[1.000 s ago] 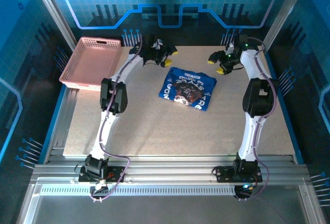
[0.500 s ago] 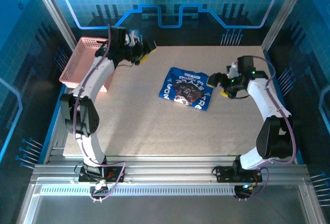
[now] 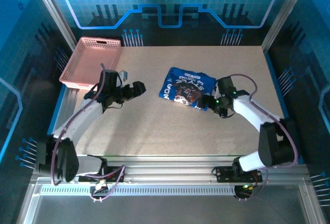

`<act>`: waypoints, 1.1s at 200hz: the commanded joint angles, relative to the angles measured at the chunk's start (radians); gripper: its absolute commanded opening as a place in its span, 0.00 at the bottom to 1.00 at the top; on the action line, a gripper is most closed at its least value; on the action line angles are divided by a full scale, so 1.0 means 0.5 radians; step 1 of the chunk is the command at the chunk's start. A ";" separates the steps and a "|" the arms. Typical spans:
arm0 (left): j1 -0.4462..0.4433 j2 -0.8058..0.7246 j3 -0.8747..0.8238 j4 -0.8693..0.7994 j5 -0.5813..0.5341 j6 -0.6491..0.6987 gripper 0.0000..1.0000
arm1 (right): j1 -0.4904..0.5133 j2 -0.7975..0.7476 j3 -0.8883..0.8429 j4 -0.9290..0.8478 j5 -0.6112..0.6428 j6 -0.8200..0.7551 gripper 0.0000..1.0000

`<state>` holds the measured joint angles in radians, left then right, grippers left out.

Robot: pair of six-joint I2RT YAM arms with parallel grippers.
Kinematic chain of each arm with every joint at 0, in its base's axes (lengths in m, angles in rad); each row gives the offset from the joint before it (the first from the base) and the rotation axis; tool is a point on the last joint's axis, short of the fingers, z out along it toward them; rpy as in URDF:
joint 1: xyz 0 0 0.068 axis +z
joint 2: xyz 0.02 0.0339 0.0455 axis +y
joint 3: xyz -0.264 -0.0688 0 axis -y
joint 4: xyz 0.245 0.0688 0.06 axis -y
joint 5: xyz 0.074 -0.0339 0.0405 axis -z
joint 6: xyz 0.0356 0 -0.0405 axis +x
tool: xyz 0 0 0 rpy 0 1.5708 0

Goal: Fold and stack the t-shirts

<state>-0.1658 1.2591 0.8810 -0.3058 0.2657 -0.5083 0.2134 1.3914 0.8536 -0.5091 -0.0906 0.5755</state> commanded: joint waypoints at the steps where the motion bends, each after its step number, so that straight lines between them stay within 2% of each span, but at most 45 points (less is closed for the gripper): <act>1: 0.079 -0.208 -0.179 0.048 -0.417 0.159 0.99 | -0.018 -0.384 -0.149 0.119 0.536 -0.171 1.00; 13: 0.174 -0.327 -0.322 0.149 -0.538 0.189 0.99 | -0.084 -0.532 -0.240 0.151 0.709 -0.240 1.00; 31: 0.299 -0.452 -0.529 0.394 -0.734 0.222 0.99 | -0.286 -0.658 -0.371 0.258 0.723 -0.303 1.00; 48: 0.322 -0.500 -0.707 0.691 -0.861 0.332 0.99 | -0.448 -0.715 -0.505 0.450 0.766 -0.371 1.00; 59: 0.326 -0.484 -0.783 0.874 -0.888 0.408 0.99 | -0.474 -0.755 -0.623 0.682 0.813 -0.456 1.00; 85: 0.329 -0.406 -0.956 1.276 -0.963 0.580 0.99 | -0.476 -0.781 -1.001 1.458 0.737 -0.717 1.00; 132: 0.328 -0.224 -1.183 1.911 -0.979 0.747 0.99 | -0.474 -0.771 -1.263 2.089 0.726 -0.810 1.00; 164: 0.328 -0.047 -1.263 2.227 -0.969 0.803 0.99 | -0.504 -0.609 -1.290 2.383 0.604 -0.799 1.00; 183: 0.328 0.082 -1.248 2.403 -0.948 0.848 0.99 | -0.490 -0.416 -1.220 2.513 0.554 -0.822 1.00; 197: 0.325 0.174 -1.191 2.410 -0.913 0.903 0.99 | -0.474 -0.258 -1.165 2.628 0.544 -0.840 1.00; 220: 0.325 0.467 -1.183 2.699 -0.845 0.949 0.99 | -0.380 0.028 -1.070 2.760 0.572 -0.955 1.00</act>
<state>-0.0082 1.3750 0.2684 0.8536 -0.1936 -0.0921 -0.0158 1.2907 0.2623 0.7025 0.2012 0.1650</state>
